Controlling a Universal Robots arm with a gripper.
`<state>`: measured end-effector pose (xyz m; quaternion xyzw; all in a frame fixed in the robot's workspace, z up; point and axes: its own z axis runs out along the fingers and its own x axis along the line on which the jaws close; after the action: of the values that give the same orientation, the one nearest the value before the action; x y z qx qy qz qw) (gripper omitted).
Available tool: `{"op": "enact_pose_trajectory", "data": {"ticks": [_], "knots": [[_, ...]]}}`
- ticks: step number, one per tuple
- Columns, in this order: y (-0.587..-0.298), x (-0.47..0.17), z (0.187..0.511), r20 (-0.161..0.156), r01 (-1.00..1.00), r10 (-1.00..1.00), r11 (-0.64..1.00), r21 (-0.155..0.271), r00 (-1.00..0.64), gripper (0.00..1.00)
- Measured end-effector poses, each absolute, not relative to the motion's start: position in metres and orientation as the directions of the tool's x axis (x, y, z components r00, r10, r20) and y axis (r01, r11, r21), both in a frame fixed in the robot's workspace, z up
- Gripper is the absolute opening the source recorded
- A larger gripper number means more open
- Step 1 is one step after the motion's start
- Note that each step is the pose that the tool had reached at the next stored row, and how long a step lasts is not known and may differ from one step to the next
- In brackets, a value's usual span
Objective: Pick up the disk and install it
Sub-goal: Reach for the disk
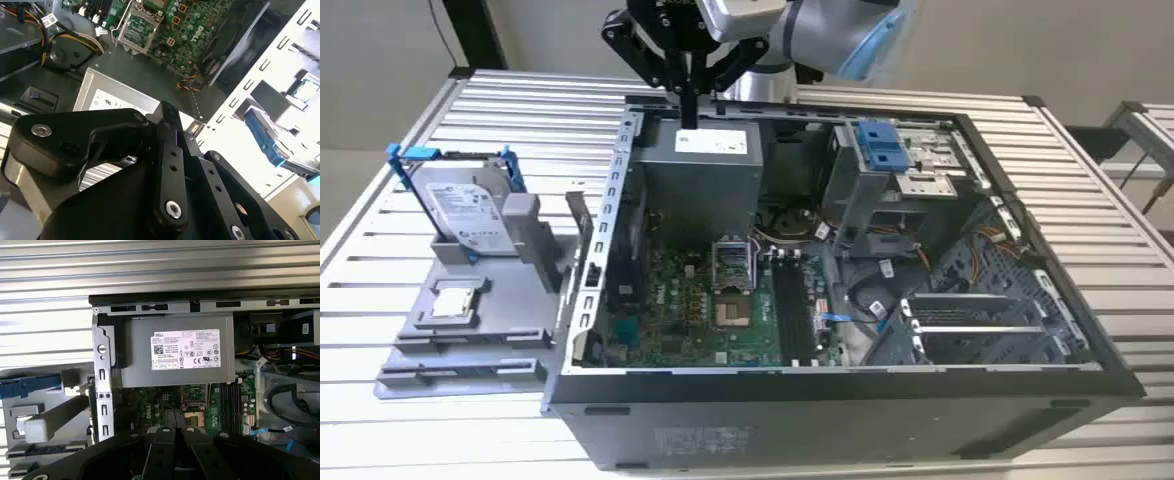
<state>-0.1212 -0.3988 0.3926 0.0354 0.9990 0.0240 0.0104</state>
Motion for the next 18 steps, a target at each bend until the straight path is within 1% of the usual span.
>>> {"op": "enact_pose_trajectory", "data": {"ticks": [18], "knots": [[-0.3988,-0.1302,0.3926,-0.019,0.07,0.071,0.996,0.049,-0.997,0.0]]}}
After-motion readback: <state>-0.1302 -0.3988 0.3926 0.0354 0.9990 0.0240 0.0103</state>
